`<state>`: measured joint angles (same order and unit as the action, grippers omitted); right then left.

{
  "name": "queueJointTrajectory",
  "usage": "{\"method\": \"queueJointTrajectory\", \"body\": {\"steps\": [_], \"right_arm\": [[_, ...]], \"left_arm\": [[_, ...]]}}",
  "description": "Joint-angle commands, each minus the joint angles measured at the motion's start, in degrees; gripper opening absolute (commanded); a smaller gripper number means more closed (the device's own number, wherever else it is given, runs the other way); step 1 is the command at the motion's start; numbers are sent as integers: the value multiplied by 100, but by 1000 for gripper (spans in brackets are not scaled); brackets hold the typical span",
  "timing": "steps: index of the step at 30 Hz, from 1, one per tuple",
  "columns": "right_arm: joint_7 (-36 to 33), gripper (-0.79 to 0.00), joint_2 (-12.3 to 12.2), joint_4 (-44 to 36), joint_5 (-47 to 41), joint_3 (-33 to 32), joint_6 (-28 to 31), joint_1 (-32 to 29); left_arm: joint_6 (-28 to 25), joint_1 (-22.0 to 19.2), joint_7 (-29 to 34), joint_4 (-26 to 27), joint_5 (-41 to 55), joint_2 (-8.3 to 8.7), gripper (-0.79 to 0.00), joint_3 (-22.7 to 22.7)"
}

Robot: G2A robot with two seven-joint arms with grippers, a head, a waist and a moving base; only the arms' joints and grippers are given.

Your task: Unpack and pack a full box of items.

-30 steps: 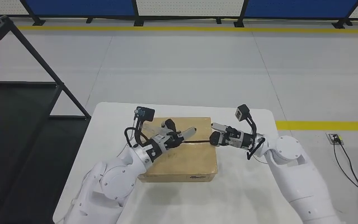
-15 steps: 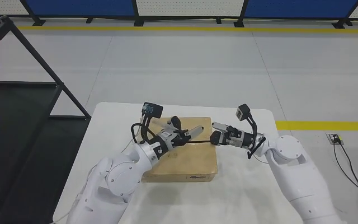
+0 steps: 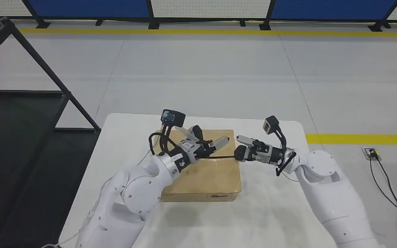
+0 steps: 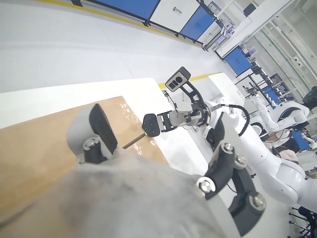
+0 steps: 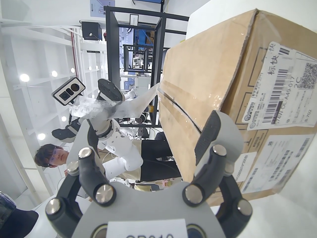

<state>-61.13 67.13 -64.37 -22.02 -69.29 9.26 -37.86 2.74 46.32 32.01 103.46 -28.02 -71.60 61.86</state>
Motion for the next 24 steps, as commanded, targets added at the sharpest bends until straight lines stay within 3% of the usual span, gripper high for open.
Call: {"method": "queueJointTrajectory", "body": {"steps": [1, 12, 24], "right_arm": [[18, 0, -3, -15, -8, -1, 7, -18], [47, 0, -69, -172, -46, -167, 100, -227], [114, 0, -155, -385, -135, -425, 204, -515]], "left_arm": [[46, -55, 17, -35, -25, -15, 0, -49], [304, -402, 189, -352, -105, -119, 0, -346], [356, -522, 252, -496, -230, -197, 0, -522]]}}
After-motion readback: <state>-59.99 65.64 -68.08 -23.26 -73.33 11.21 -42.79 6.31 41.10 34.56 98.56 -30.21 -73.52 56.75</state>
